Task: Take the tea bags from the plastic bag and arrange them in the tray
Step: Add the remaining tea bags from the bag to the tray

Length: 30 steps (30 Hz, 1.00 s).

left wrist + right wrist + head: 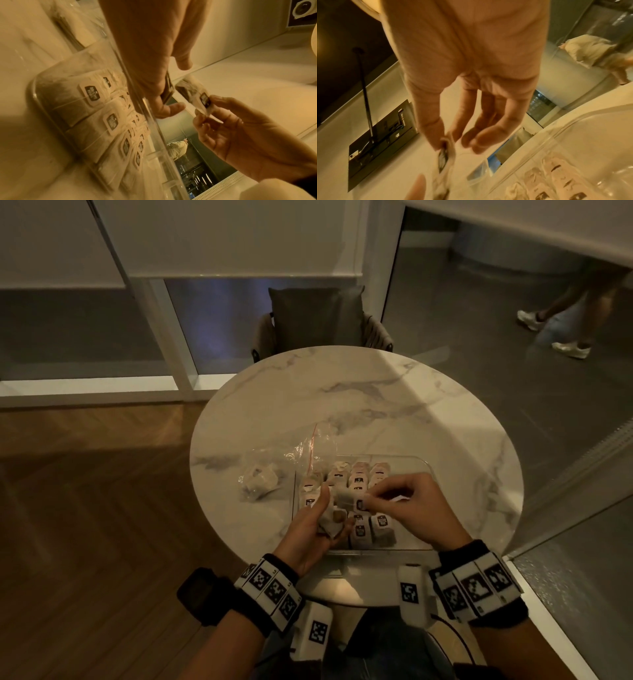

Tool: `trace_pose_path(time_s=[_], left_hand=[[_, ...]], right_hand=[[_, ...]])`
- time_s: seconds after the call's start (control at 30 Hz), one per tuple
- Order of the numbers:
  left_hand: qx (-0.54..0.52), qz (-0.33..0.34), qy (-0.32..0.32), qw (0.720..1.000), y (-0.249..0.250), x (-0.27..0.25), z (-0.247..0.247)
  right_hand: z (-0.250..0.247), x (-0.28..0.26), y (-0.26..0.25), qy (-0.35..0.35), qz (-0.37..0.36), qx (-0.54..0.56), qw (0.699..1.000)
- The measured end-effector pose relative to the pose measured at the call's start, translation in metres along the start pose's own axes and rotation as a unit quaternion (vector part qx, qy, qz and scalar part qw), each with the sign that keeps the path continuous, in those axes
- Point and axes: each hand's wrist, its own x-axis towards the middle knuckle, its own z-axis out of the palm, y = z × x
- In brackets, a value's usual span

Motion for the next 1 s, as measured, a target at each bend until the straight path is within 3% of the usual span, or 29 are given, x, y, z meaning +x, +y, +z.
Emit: trace_pose_path(time_s=[0.07,0.2,0.27,0.53,0.7,0.87,1.0], left_hand=[[0.012,0.001,0.009,1.000,-0.001,0.002,0.000],[-0.034,-0.016,0.004,0.999,0.005,0.002,0.006],[-0.073,-0.028,-0.007,0.997,0.008,0.001,0.008],[0.015,-0.024,-0.023,0.999,0.008,-0.005,0.016],[0.121,0.009,-0.002,0.993,0.001,-0.005,0.008],[0.130,0.030,-0.031,0.991,-0.001,-0.007,0.008],[0.095,0.063,-0.026,0.993,-0.004,-0.007,0.006]], right_hand=[[-0.008,-0.001,0.002,0.052,0.002,-0.019,0.998],[-0.017,-0.005,0.003,0.009,0.016,-0.043,0.999],[-0.018,-0.003,0.006,0.025,0.016,-0.055,0.998],[-0.004,-0.004,0.003,-0.015,-0.009,0.047,0.999],[0.002,-0.002,0.005,-0.005,-0.008,0.028,1.000],[0.001,0.000,0.004,0.071,-0.023,0.067,0.995],[0.007,-0.002,0.004,0.061,-0.019,0.105,0.992]])
